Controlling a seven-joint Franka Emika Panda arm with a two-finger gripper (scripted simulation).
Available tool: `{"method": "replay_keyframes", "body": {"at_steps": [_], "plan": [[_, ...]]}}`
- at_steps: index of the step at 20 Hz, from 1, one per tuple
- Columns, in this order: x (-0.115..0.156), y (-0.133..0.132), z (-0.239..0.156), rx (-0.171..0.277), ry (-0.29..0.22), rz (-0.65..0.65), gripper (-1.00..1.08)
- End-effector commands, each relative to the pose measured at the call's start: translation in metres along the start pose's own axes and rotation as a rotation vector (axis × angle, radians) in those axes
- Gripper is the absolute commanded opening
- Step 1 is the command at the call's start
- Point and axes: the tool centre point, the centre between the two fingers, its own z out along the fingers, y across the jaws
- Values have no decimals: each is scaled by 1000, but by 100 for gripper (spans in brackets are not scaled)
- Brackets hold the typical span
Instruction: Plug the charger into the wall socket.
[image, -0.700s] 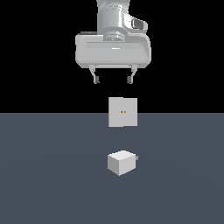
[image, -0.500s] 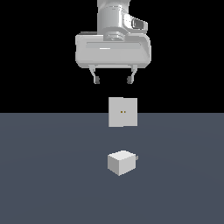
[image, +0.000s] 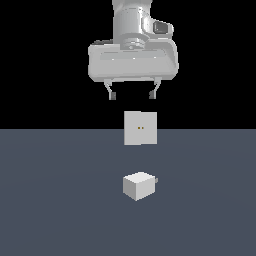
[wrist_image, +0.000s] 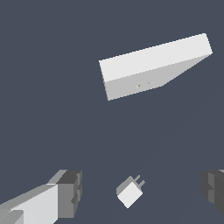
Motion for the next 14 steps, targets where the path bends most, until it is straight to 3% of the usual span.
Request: {"method": "replay_keyframes", "body": {"at_steps": [1,14], "plan": [[-5,3,6,-3,1,44,100],[-48,19,48,-25,8,371,100]]}}
